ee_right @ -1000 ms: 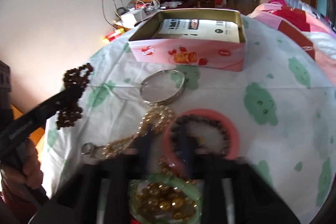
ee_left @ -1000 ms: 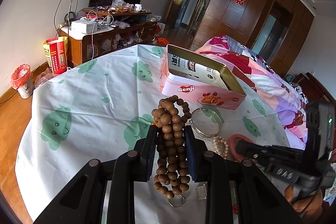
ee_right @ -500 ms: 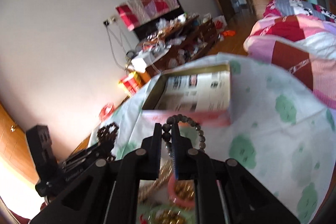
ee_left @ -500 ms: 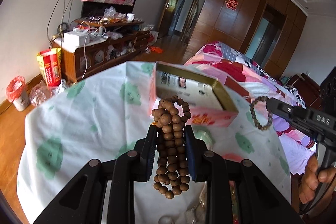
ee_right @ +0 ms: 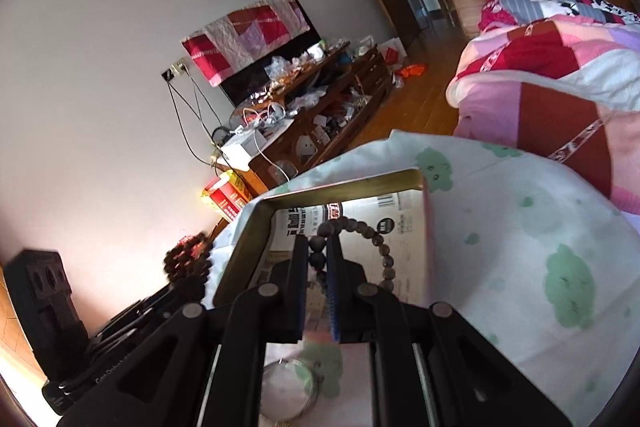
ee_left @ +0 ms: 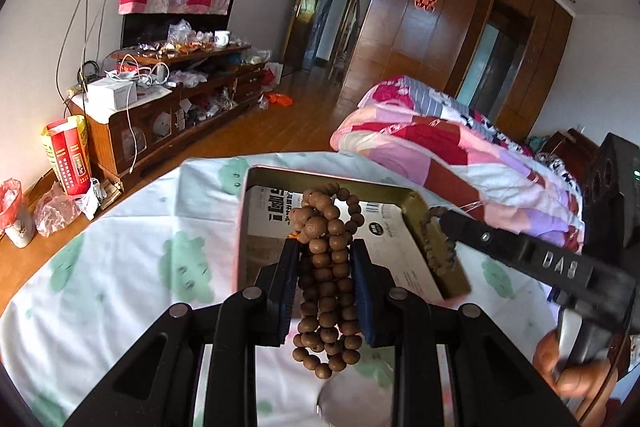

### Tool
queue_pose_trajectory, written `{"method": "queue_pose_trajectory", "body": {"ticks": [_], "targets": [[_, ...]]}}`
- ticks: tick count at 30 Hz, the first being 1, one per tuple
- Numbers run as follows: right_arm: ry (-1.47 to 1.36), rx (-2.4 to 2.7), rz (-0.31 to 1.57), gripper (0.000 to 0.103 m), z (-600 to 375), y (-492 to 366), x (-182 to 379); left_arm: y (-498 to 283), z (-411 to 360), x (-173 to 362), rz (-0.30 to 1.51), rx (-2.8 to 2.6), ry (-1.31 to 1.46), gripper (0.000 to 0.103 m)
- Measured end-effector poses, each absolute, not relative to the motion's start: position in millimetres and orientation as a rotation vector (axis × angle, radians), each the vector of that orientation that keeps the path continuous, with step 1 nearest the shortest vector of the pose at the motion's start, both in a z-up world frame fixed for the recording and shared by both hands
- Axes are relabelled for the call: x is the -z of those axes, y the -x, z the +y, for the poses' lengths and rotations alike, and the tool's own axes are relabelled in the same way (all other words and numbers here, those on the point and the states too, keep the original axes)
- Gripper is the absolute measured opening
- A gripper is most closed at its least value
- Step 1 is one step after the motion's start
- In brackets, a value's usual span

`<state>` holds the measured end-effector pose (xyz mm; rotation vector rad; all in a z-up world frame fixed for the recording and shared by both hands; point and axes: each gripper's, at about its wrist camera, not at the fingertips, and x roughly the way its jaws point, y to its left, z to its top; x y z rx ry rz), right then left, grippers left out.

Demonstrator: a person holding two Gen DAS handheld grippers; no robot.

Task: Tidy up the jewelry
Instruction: 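Lower both bracelets into the pink tin and open both tools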

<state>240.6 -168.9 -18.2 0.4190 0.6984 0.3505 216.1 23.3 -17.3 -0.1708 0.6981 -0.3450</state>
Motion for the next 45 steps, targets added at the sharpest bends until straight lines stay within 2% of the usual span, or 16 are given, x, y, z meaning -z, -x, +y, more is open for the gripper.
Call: {"method": "queue_pose_trajectory", "body": {"ticks": [5,10,13,15,17,18,20,22,35,45], "targets": [[-0.359,-0.345,0.741,0.012,-157.0,-260.4,40.0,-234.4,14.9,33.0,0.751,0.332,0.161,0.026],[-0.343,-0.364,0.788,0.017,-156.9,-261.3,55.1,-235.6,8.2,45.3,0.787,0.305,0.131,0.026],[-0.363,-0.357,0.739,0.033,-165.5,-251.5,48.9,-230.2,2.7,43.8,0.764,0.269,0.048,0.029],[-0.382,-0.325,0.684,0.055,-175.8,-244.1,41.7,-226.6,1.9,43.6,0.76,0.276,0.037,0.031],[-0.423,-0.28,0.629,0.066,-188.9,-237.6,35.0,-227.1,3.7,43.6,0.751,0.274,0.041,0.037],[-0.454,-0.26,0.608,0.067,-197.5,-234.5,33.0,-225.1,3.8,42.4,0.743,0.271,0.041,0.039],[-0.497,-0.226,0.597,0.067,-209.7,-233.9,32.2,-224.5,2.5,42.1,0.735,0.267,0.036,0.044],[-0.523,-0.202,0.606,0.067,-216.7,-236.0,32.7,-223.2,1.9,41.4,0.731,0.264,0.028,0.045],[-0.445,-0.144,0.607,0.067,-205.0,-235.2,32.0,-230.0,16.6,30.0,0.703,0.293,0.15,0.045],[-0.382,-0.098,0.614,0.067,-200.7,-208.7,23.3,-201.1,21.3,8.1,0.687,0.305,0.155,0.045]]}}
